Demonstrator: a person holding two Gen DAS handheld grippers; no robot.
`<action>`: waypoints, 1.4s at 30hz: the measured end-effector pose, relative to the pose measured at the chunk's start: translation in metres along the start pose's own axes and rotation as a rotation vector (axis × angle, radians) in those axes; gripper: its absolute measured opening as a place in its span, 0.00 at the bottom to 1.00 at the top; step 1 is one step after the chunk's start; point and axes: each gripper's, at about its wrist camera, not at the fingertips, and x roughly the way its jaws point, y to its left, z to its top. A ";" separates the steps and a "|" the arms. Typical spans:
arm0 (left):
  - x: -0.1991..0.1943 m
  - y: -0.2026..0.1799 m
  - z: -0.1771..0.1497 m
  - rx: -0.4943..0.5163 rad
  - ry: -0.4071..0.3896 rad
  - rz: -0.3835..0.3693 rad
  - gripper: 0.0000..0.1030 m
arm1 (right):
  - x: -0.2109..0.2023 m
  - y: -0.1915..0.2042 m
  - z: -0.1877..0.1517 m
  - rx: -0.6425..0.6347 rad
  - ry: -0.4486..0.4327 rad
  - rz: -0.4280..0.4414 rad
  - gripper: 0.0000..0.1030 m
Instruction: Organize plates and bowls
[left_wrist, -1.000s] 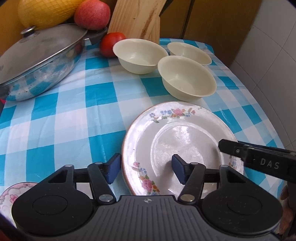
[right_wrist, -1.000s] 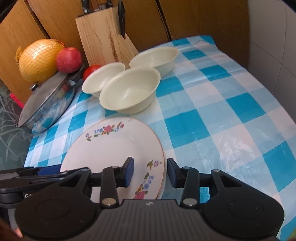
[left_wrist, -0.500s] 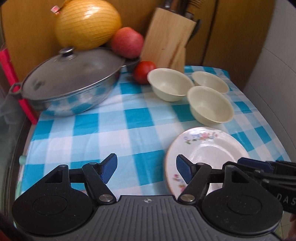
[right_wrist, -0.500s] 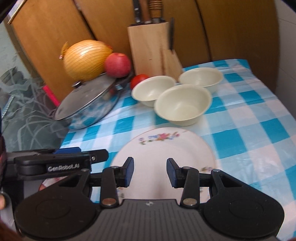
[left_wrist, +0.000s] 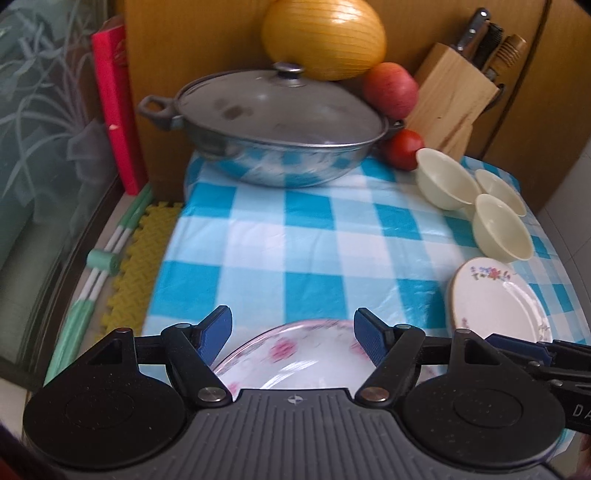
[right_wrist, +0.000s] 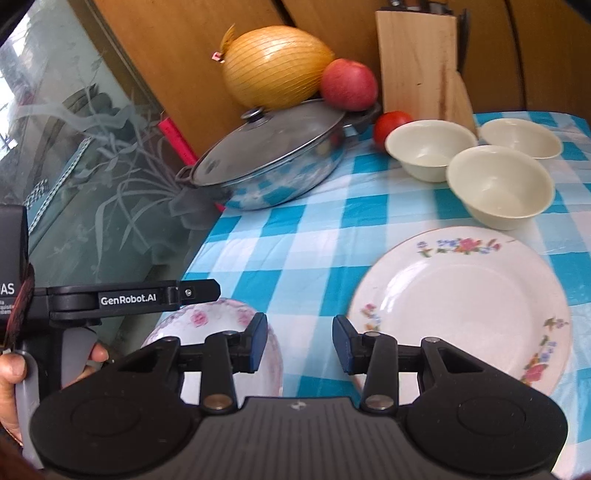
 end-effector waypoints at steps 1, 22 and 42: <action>-0.002 0.005 -0.003 -0.007 0.001 0.003 0.76 | 0.002 0.003 -0.001 -0.006 0.007 0.004 0.36; -0.018 0.045 -0.054 -0.071 0.081 -0.040 0.68 | 0.011 0.023 -0.020 -0.029 0.069 0.037 0.36; -0.014 0.030 -0.067 0.027 0.092 -0.003 0.63 | 0.020 0.018 -0.040 -0.022 0.152 0.005 0.12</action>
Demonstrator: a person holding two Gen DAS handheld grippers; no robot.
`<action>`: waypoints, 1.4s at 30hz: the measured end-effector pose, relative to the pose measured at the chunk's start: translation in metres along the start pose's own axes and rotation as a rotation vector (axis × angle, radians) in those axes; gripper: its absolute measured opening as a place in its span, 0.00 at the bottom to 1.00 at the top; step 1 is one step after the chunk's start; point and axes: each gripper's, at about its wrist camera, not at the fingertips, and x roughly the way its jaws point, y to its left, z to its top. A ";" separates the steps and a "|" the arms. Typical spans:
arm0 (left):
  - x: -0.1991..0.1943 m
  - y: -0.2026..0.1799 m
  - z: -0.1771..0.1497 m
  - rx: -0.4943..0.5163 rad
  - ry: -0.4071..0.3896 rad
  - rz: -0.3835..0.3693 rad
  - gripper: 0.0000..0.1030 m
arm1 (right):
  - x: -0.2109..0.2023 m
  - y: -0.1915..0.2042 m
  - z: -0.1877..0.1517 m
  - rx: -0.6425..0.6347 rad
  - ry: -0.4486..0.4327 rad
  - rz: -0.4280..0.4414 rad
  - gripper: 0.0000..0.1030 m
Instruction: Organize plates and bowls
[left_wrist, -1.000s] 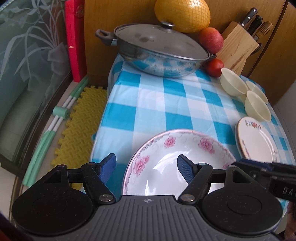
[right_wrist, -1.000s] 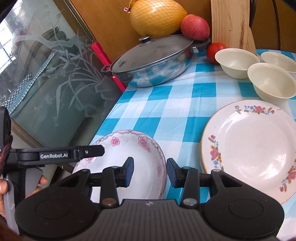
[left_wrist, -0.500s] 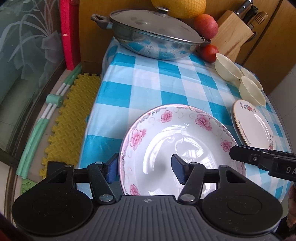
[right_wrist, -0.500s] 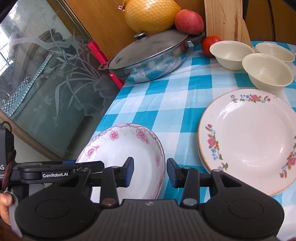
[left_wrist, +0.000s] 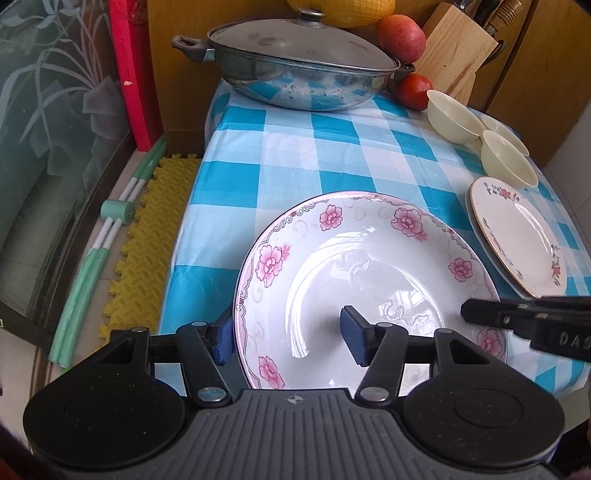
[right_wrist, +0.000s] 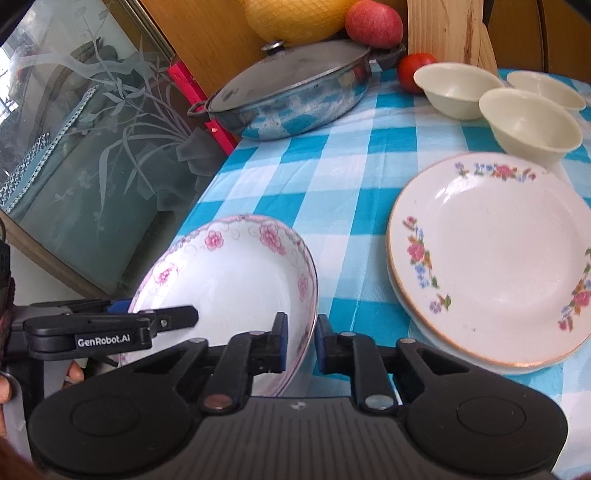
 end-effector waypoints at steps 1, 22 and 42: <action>0.000 0.000 -0.001 0.001 -0.002 0.001 0.63 | 0.002 0.000 -0.003 -0.001 0.003 0.006 0.12; -0.002 -0.009 0.003 -0.010 -0.023 0.008 0.60 | -0.006 -0.001 0.001 -0.002 -0.053 -0.030 0.13; 0.011 -0.016 0.011 0.032 -0.014 0.032 0.69 | 0.008 -0.006 0.003 0.007 -0.031 -0.019 0.19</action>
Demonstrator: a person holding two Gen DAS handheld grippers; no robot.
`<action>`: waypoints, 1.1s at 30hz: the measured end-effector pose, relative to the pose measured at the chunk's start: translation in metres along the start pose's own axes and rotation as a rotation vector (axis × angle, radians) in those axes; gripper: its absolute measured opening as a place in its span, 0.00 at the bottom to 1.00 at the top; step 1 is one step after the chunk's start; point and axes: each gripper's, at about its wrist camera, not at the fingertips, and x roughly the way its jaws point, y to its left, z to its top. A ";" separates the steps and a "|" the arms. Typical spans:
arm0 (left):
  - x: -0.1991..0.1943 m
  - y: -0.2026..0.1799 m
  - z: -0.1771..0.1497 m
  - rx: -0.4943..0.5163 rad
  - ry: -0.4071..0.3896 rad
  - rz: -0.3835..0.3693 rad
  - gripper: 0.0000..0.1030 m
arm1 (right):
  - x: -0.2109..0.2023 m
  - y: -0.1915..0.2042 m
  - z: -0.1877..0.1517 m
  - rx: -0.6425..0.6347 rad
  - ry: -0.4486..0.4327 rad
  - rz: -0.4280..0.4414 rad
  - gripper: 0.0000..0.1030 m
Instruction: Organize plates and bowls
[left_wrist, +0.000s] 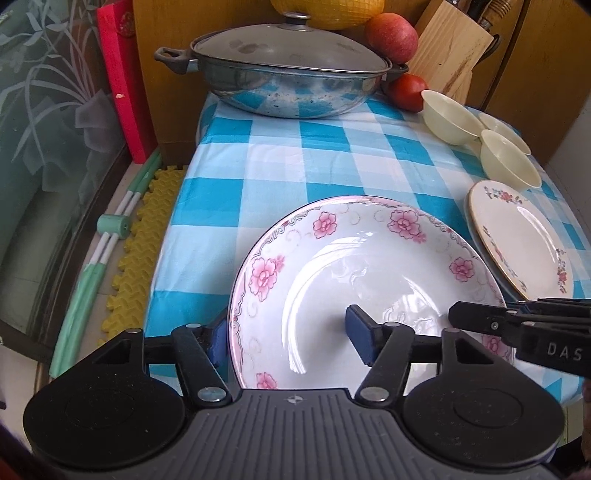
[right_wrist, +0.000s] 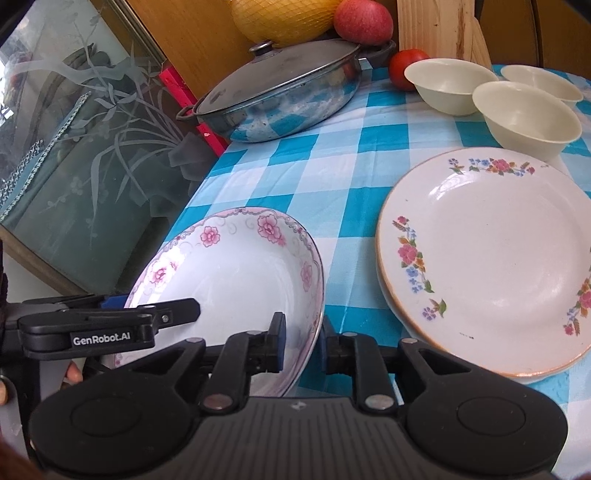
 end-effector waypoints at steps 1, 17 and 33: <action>0.000 0.000 0.001 -0.006 0.001 0.004 0.69 | 0.001 0.002 0.000 -0.009 0.000 -0.010 0.19; -0.009 -0.006 0.009 -0.027 -0.048 -0.006 0.62 | -0.017 0.005 0.006 -0.030 -0.085 -0.022 0.17; -0.016 -0.022 0.018 -0.018 -0.094 -0.042 0.61 | -0.035 -0.005 0.012 -0.014 -0.156 -0.040 0.17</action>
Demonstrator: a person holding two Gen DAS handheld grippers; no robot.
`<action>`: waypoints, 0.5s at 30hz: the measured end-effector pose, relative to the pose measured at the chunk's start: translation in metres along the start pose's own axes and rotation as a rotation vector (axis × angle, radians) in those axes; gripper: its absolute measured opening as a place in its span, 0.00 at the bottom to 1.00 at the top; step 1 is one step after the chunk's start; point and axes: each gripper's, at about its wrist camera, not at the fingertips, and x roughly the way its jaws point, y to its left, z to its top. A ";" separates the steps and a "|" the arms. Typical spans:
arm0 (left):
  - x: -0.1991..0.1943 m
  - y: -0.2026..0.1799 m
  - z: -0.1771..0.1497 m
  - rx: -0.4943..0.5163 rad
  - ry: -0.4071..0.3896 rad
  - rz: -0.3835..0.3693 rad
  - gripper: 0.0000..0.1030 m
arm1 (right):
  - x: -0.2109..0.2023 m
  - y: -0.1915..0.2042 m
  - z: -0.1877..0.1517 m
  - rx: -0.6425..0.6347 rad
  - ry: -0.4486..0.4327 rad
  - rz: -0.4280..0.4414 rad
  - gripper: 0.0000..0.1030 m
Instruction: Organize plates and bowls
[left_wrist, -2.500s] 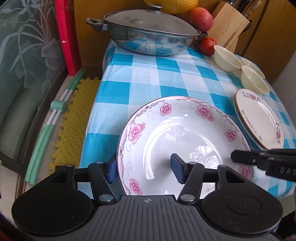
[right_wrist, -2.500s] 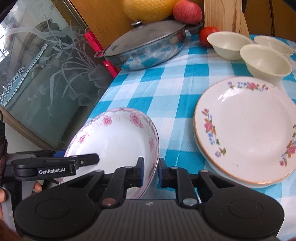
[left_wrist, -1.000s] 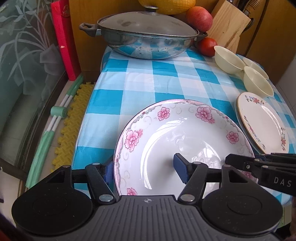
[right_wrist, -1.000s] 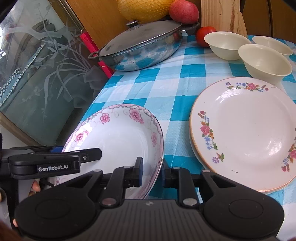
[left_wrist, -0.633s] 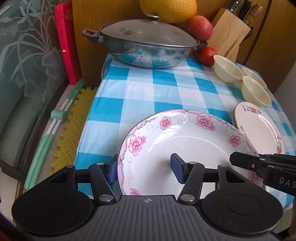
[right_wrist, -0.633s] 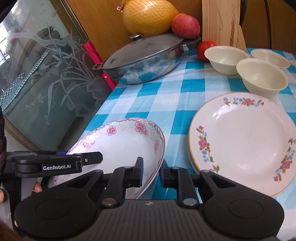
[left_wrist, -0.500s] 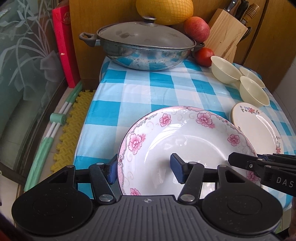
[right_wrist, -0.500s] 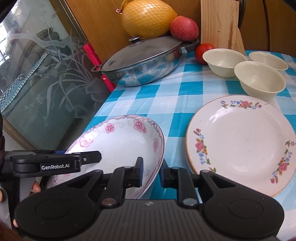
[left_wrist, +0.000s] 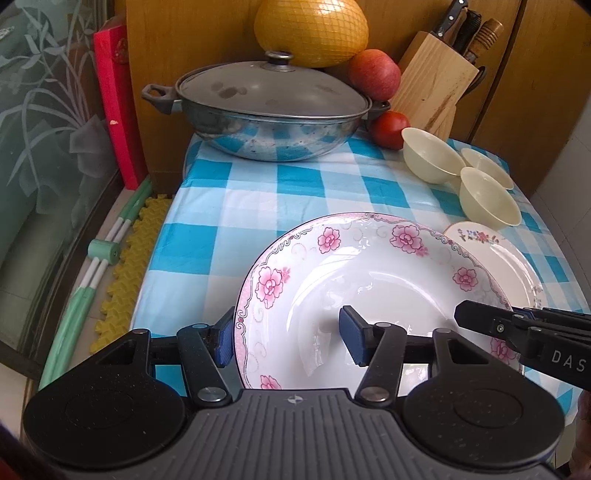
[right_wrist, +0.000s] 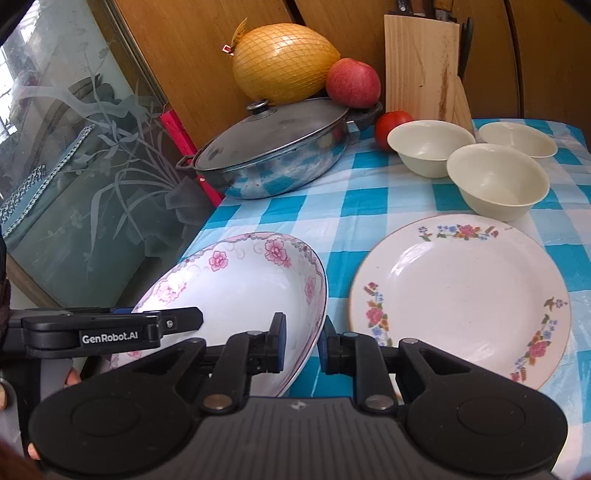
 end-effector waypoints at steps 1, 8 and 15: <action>0.000 -0.002 0.001 0.004 -0.002 -0.002 0.61 | -0.002 -0.002 0.000 0.005 -0.005 -0.004 0.17; 0.003 -0.025 0.008 0.042 -0.015 -0.022 0.61 | -0.014 -0.018 0.003 0.035 -0.037 -0.032 0.17; 0.009 -0.055 0.016 0.100 -0.017 -0.047 0.62 | -0.028 -0.040 0.006 0.080 -0.069 -0.072 0.17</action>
